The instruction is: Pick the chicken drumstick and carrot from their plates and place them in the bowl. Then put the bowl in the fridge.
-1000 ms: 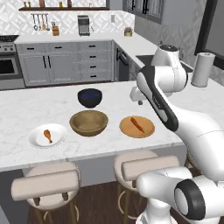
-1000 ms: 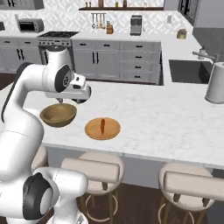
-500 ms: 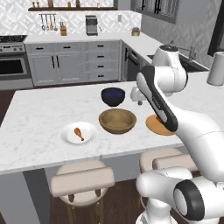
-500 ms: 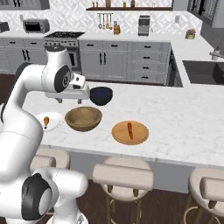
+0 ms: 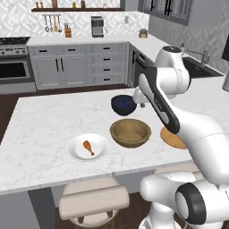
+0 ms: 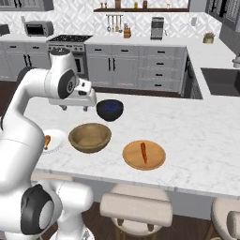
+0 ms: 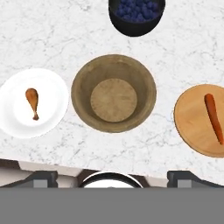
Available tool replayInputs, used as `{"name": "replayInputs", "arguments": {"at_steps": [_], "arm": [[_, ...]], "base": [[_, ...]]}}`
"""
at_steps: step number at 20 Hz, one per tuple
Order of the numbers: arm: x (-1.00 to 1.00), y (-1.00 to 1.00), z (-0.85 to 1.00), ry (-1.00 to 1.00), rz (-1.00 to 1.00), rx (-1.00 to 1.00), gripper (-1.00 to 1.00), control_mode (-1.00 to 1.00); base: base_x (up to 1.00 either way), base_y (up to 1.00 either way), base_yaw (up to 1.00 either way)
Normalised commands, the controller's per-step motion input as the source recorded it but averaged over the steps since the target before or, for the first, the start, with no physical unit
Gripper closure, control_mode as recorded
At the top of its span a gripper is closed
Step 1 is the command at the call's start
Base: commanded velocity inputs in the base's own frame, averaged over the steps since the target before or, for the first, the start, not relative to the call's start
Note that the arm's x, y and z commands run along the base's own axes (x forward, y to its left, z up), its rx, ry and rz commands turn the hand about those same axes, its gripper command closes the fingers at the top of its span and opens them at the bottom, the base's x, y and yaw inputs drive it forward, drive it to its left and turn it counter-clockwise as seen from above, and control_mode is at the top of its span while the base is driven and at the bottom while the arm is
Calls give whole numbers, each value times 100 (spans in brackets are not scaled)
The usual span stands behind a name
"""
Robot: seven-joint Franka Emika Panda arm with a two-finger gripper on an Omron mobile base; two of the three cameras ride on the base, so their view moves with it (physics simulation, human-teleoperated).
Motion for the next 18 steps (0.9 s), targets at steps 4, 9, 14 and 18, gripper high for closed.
{"name": "replayInputs", "arguments": {"at_steps": [4, 9, 14, 18], "arm": [[0, 0, 0, 0, 0, 0, -100, 100], [22, -31, 0, 14, -1, 0, -100, -100], [27, -89, -12, 27, -1, 1, -100, -100], [15, -100, -40, 2, 0, -2, -100, -100]], "base": [[49, -3, 0], [3, 0, 0], [0, 0, 0], [0, 0, 0]]}}
